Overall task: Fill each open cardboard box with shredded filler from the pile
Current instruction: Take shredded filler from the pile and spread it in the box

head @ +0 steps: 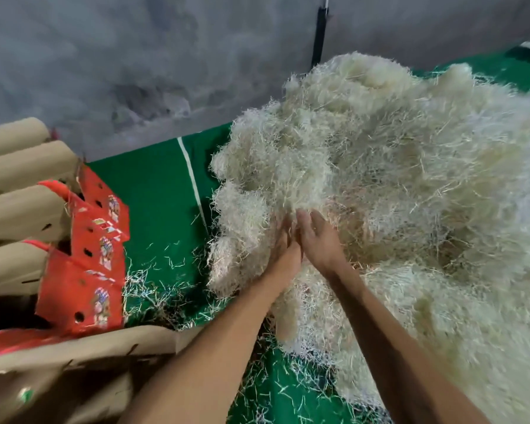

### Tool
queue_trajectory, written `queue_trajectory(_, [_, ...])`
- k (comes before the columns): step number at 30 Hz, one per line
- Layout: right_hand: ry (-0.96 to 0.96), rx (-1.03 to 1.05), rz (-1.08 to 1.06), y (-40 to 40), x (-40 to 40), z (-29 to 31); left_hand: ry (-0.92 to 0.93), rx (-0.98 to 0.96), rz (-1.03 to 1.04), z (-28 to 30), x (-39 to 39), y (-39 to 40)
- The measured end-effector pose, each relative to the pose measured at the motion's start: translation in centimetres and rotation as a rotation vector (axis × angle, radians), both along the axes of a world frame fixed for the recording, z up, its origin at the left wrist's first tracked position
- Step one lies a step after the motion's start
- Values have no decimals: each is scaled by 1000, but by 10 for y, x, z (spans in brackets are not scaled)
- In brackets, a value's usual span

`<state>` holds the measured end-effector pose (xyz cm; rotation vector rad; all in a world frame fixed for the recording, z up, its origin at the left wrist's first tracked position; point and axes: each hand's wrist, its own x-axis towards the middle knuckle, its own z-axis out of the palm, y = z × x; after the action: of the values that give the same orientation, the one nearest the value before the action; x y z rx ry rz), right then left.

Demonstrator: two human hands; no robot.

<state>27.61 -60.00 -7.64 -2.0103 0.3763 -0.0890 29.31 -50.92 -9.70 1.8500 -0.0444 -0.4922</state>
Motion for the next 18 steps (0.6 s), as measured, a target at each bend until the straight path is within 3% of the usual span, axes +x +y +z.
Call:
queue_trajectory(3, [-93,112,75,19,-16,-1,162,-222,377,-4,-6,13])
queue_trajectory(6, [-309,168,-71,31,-30,1,224,-292,554,28,-1,30])
queue_trajectory(9, [-380,124,-241,45,-31,22,219,-394,603,79,5,55])
queue_trajectory(13, [-323,247,-157,79,-26,66,428,-653,532,157,-1,100])
queue_trajectory(16, [-332,381,-164,108,-26,92,414,-570,632,176,-17,151])
queue_trajectory(18, [-339,425,-155,133,-29,105,464,-653,752,177,-25,194])
